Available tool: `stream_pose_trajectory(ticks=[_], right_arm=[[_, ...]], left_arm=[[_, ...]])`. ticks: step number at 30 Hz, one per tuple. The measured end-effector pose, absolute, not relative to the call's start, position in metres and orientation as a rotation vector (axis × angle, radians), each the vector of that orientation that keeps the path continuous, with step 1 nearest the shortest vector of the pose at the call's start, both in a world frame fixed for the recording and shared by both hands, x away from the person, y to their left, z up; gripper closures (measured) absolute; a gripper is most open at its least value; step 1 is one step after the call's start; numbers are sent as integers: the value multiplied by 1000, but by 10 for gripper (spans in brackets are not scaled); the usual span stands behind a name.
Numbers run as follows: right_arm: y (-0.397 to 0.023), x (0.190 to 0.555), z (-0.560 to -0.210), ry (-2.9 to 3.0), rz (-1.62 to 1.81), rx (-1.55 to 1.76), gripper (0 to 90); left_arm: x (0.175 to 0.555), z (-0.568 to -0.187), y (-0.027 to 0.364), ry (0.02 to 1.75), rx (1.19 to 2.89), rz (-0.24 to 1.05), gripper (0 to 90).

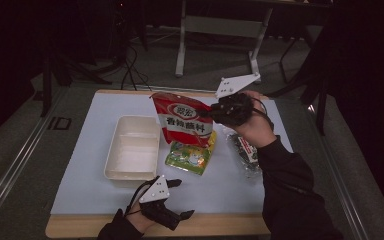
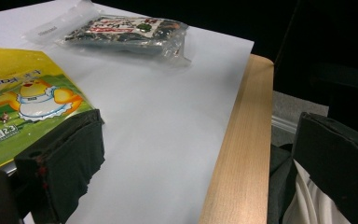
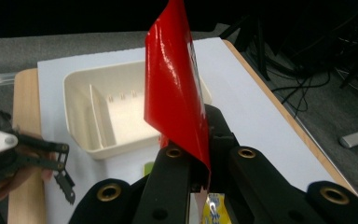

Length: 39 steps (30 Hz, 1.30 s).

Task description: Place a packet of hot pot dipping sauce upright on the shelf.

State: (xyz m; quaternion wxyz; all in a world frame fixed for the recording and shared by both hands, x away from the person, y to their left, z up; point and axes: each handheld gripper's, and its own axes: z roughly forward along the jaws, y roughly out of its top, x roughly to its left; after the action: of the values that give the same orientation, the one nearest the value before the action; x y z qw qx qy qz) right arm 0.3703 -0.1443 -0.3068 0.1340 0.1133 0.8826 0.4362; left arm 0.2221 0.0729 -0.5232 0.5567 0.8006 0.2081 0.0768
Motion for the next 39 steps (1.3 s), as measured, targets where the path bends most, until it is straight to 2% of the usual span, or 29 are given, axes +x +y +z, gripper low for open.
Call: stream_pose_trajectory(ticks=[17, 39], right_arm=[[-106, 389, -302, 2563, 1337, 300, 894], [-44, 422, -325, 2594, 1359, 288, 894]], left_arm=[[221, -527, 75, 484, 1898, 200, 35], [221, -528, 80, 492, 1892, 199, 35]])
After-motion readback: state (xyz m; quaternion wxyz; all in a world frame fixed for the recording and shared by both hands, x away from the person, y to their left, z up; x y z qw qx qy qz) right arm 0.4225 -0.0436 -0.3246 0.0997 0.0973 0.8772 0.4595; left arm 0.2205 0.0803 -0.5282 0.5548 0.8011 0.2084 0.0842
